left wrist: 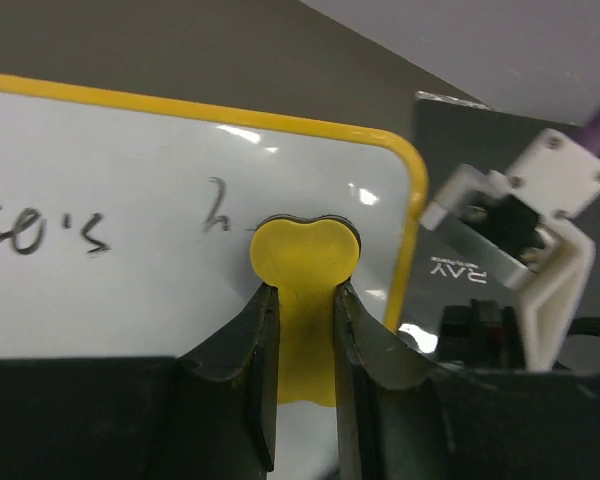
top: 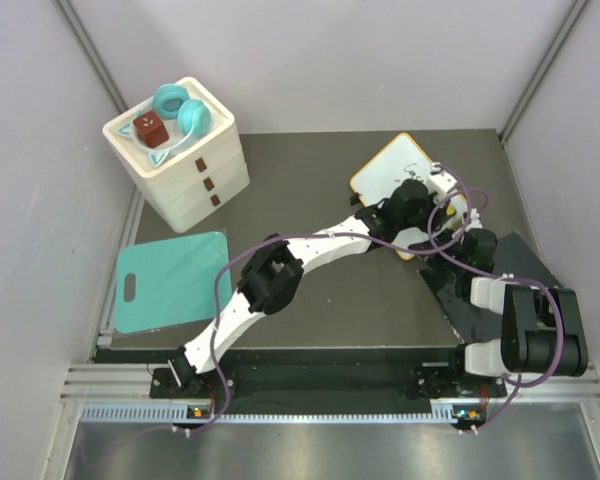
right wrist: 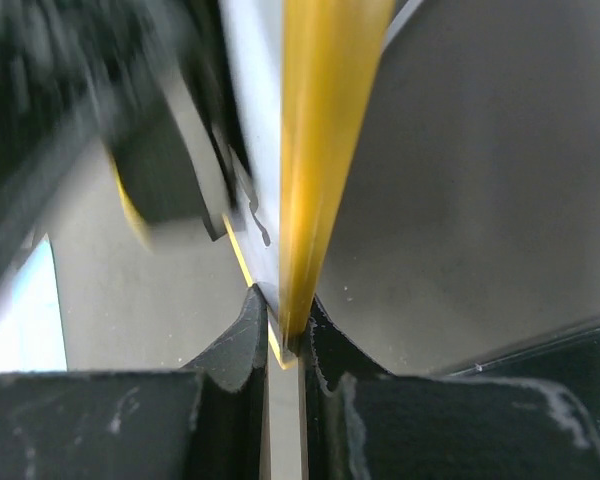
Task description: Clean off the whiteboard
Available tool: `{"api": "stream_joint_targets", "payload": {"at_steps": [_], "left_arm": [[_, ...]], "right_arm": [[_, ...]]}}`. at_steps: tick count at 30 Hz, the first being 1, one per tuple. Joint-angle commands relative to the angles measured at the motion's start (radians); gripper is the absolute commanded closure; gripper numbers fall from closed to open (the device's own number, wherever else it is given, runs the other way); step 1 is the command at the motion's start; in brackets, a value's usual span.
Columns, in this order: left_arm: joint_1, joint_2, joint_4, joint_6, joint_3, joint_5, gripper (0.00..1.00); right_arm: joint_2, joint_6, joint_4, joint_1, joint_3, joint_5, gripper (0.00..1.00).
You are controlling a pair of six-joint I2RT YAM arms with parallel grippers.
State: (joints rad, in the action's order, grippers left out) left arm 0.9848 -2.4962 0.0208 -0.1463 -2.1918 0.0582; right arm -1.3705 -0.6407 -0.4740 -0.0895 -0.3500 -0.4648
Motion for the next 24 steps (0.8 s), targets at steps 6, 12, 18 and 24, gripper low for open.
{"api": "stream_joint_targets", "payload": {"at_steps": [6, 12, 18, 24], "left_arm": [[0.140, -0.053, -0.154, 0.128, 0.132, 0.151, 1.00], [0.085, -0.020, -0.156, 0.079, 0.251, 0.029, 1.00], [-0.017, 0.011, -0.121, 0.021, 0.326, -0.015, 1.00], [-0.129, -0.003, -0.114, -0.039, 0.290, 0.018, 1.00]], "right_arm": [[-0.016, 0.081, 0.132, 0.022, 0.005, -0.043, 1.00], [-0.015, 0.079, 0.130, 0.022, 0.005, -0.043, 1.00], [-0.015, 0.081, 0.130, 0.020, 0.005, -0.043, 1.00], [-0.013, 0.081, 0.130, 0.022, 0.006, -0.044, 1.00]]}}
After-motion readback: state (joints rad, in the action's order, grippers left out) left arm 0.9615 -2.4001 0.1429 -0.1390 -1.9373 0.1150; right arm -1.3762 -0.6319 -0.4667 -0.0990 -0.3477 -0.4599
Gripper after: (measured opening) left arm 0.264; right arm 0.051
